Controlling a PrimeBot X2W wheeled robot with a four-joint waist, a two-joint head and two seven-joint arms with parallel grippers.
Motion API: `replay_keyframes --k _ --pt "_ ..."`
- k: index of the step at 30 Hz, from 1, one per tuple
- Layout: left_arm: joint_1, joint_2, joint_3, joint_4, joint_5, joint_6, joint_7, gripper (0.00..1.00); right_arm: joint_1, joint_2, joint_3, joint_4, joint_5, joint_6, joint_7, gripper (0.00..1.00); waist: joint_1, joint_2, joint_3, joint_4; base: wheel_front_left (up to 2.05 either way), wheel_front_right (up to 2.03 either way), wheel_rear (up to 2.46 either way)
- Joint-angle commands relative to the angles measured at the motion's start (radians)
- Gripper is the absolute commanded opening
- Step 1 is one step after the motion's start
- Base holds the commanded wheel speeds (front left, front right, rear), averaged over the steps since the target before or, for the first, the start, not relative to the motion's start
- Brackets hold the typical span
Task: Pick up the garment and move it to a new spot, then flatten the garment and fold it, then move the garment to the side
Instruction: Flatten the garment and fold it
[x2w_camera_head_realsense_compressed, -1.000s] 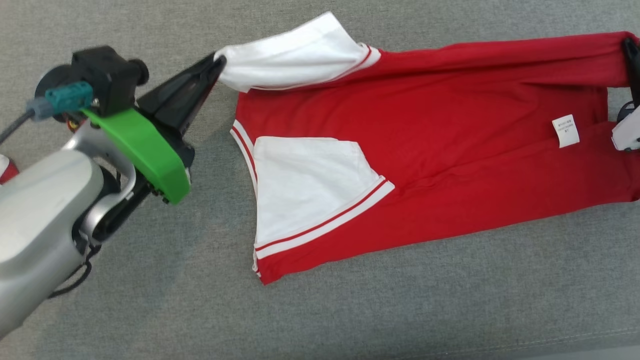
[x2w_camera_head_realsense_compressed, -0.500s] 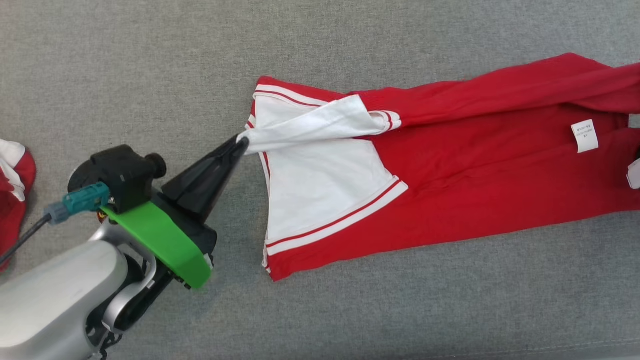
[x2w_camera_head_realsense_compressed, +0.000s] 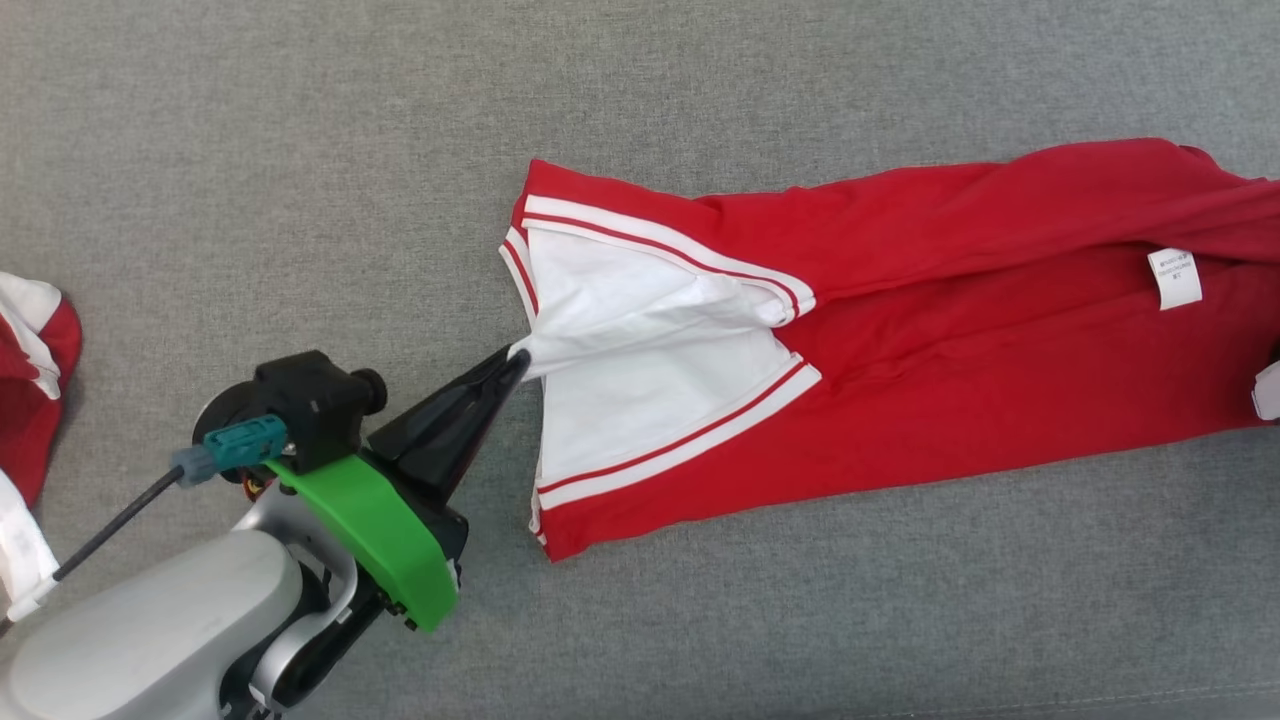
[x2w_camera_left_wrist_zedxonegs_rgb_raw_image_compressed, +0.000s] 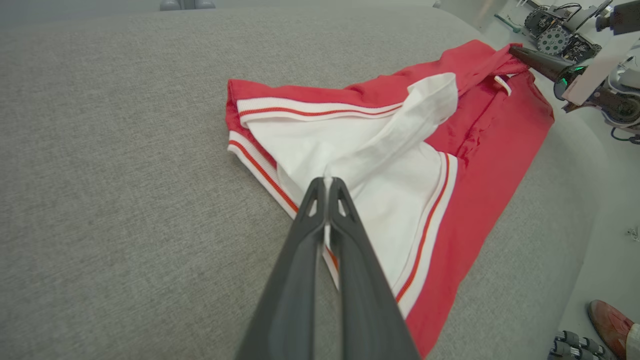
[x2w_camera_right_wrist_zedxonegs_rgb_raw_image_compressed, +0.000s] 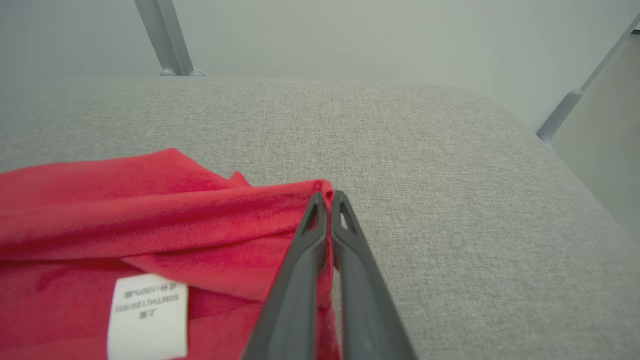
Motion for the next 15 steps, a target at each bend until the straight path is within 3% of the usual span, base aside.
replay_keyframes --k 1,2,3,4,9,15 --pt "0.020 -0.012 -0.004 0.008 0.012 0.000 0.001 0.08 0.022 0.002 -0.019 0.000 -0.008 -0.002 -0.002 1.00 0.0000 0.0000 -0.010 0.000 0.00 0.00 0.00" --pt "0.026 -0.018 -0.008 0.016 0.018 0.004 0.003 0.27 0.031 0.007 -0.032 -0.002 -0.005 -0.001 -0.002 1.00 0.0000 0.0000 -0.018 0.000 0.00 0.00 0.00" --pt "0.032 -0.023 -0.011 0.022 0.021 0.006 0.004 0.59 0.039 0.012 -0.042 -0.006 -0.005 -0.001 -0.002 1.00 0.0000 0.0000 -0.024 -0.001 0.00 0.00 0.00" --pt "0.039 -0.030 -0.015 0.030 0.027 0.014 0.003 1.00 0.053 0.017 -0.053 -0.013 -0.005 -0.001 -0.002 1.00 0.0000 0.0000 -0.034 -0.001 0.00 0.00 0.00" --pt "0.087 -0.067 -0.010 0.066 0.050 0.060 -0.047 1.00 0.137 0.042 -0.121 -0.050 0.005 -0.001 -0.002 1.00 0.0000 0.0000 -0.085 -0.006 0.00 0.00 0.00" --pt "0.198 -0.131 0.083 0.109 0.147 0.176 -0.086 1.00 0.251 0.106 -0.188 -0.097 0.013 -0.001 -0.002 1.00 0.0000 0.0000 -0.165 -0.017 0.00 0.00 0.00"
